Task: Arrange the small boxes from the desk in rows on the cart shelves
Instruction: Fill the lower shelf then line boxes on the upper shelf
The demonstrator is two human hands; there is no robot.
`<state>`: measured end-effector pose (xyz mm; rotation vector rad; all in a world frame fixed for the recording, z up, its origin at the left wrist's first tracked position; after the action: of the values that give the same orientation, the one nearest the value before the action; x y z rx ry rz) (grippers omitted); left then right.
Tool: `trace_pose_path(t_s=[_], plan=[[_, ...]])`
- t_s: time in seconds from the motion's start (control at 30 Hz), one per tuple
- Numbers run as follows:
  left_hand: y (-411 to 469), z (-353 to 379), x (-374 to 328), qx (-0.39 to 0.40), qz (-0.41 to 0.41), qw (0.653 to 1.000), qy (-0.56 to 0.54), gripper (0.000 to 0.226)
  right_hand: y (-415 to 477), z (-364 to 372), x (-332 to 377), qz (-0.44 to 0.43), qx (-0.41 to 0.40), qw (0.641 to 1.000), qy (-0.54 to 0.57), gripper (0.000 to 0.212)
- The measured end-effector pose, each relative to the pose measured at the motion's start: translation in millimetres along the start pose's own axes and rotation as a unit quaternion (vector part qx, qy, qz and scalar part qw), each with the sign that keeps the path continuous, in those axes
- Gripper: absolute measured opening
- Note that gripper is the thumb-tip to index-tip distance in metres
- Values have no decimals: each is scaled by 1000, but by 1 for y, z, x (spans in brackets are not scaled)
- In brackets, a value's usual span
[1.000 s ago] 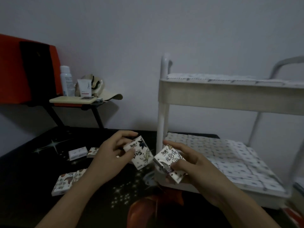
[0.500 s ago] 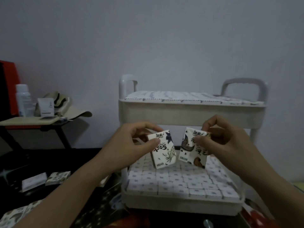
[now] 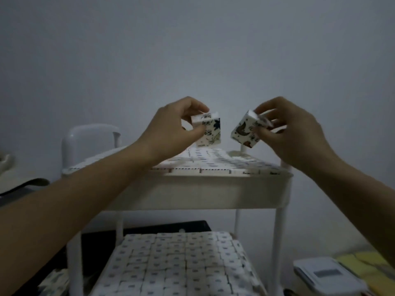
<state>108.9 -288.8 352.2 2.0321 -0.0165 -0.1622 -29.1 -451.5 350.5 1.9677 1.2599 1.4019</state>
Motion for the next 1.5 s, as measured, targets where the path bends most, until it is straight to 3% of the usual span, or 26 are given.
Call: trace_pose_path(t_s=[0.2, 0.4, 0.57, 0.7, 1.03, 1.23, 1.4, 1.5], plan=[[35, 29, 33, 70, -23, 995, 72, 18, 47, 27, -2, -75, 26, 974, -210, 25], [63, 43, 50, 108, -49, 985, 123, 21, 68, 65, -1, -141, 106, 899, -400, 23], [74, 62, 62, 136, -61, 980, 130, 23, 69, 85, -6, -122, 223, 863, -436, 19], [80, 77, 69, 138, -85, 982, 92, 23, 65, 96, -6, -115, 251, 844, -459, 16], [89, 103, 76, 144, -124, 982, -7, 27, 55, 103, -9, -72, 262, 856, -441, 25], [72, 127, 70, 229, -94, 968, -40, 21, 38, 76, 3, -123, 167, 873, -441, 30], [57, 145, 67, 345, -71, 936, 17, 6, 19, 59, 7, -137, 133, 900, -391, 47], [54, 136, 62, 368, -66, 922, 99, 29, 5, 57, 9, -157, 112, 919, -344, 47]])
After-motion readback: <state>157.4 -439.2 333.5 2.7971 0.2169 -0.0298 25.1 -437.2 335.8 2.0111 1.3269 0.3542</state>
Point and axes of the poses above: each hand's wrist, its own y-axis towards the middle knuckle, its own z-axis out of the palm, x = y × z, the point moved 7 cm from there along y, towards the middle knuckle, and after that the axes turned 14 degrees about z, right-handed, at the moved point
